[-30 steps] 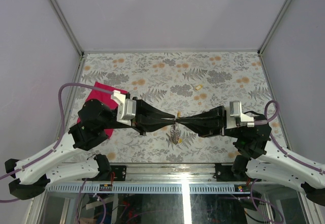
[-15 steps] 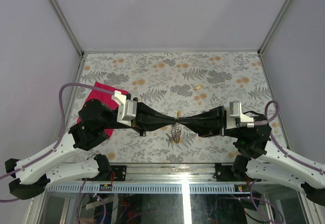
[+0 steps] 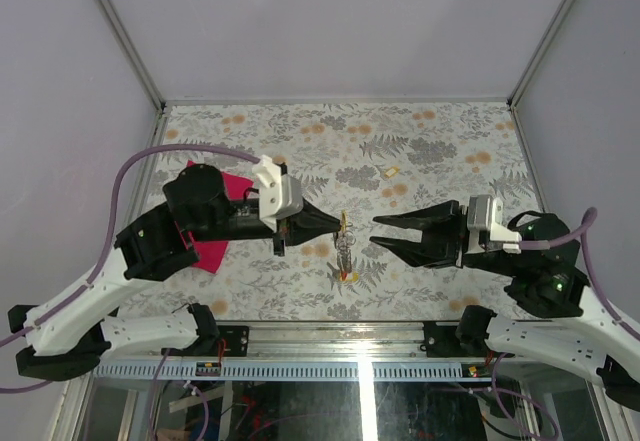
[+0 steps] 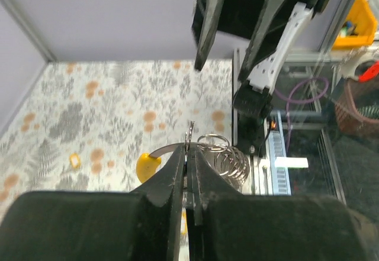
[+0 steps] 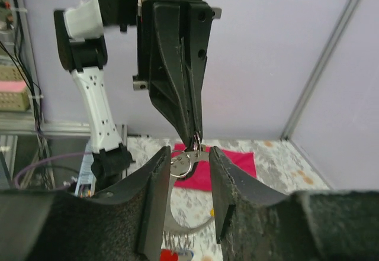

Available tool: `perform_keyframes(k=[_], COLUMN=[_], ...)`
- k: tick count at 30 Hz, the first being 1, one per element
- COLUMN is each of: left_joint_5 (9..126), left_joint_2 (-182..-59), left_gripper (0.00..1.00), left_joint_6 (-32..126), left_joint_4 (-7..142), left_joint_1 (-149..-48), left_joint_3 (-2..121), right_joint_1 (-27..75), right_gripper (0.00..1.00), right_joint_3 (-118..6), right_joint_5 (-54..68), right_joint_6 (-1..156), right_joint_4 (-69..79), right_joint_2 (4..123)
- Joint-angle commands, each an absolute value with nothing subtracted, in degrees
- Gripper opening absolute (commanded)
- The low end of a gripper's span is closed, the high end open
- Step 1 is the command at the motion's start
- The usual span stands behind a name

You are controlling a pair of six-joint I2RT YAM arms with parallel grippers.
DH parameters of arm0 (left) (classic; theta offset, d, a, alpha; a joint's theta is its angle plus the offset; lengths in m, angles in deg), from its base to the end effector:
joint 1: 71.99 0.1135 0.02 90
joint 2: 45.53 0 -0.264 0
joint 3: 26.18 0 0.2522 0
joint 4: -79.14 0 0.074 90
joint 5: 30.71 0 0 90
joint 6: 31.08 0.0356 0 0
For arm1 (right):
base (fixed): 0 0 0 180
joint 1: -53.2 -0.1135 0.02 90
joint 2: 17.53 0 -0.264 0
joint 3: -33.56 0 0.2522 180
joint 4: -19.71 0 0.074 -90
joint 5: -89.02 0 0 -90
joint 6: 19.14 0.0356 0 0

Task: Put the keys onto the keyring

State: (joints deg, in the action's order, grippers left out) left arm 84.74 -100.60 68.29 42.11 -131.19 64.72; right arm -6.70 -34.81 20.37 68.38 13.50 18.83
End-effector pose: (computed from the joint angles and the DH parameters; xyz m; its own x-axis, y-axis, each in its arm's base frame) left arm 0.0787 -0.1620 0.4754 0.1515 0.0329 -0.9879 0.9841 0.0891 0.1539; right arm 0.0478 0.1084 0.4503 0.2600 0.3682 -0.8926 -0.9598 0.1996 -0.1973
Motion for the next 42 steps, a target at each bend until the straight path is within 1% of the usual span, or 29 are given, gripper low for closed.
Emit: perform_keyframes(k=[1, 4, 7, 14, 20, 27, 42], left_joint_5=[79.51, 76.99, 75.5, 74.45, 74.02, 73.82, 73.38], left_joint_2=[-105.49, -109.97, -114.46, -118.71, -119.49, -119.89, -121.14], left_gripper=[0.0, 0.0, 0.0, 0.0, 0.0, 0.0, 0.0], left_joint_6=[72.86, 73.84, 75.46, 77.49, 77.96, 78.42, 78.96], left_joint_4=[23.41, 13.73, 5.65, -1.21, -2.03, -2.08, -3.19], left_joint_1=[-131.41, -131.41, -131.4, -131.96, -132.93, -133.8, -135.45], left_joint_3=[73.23, 78.44, 83.71, 90.29, 91.11, 91.58, 92.24], right_joint_1=[-6.74, -6.75, -6.75, -6.78, -6.75, -6.76, -6.75], right_gripper=[0.4, 0.41, 0.41, 0.41, 0.41, 0.4, 0.31], right_joint_3=[-39.83, -39.02, -36.8, -29.81, -29.59, -30.91, -31.74], right_joint_5=[14.81, 12.69, 12.44, 17.29, 19.45, 19.96, 22.15], right_joint_6=[63.54, 62.77, 62.4, 61.63, 60.72, 59.92, 59.41], right_joint_4=[-3.0, -5.65, -5.3, 5.42, 11.45, 14.06, 13.91], right_joint_2=[19.04, 18.36, 17.74, 19.16, 23.96, 27.21, 30.01])
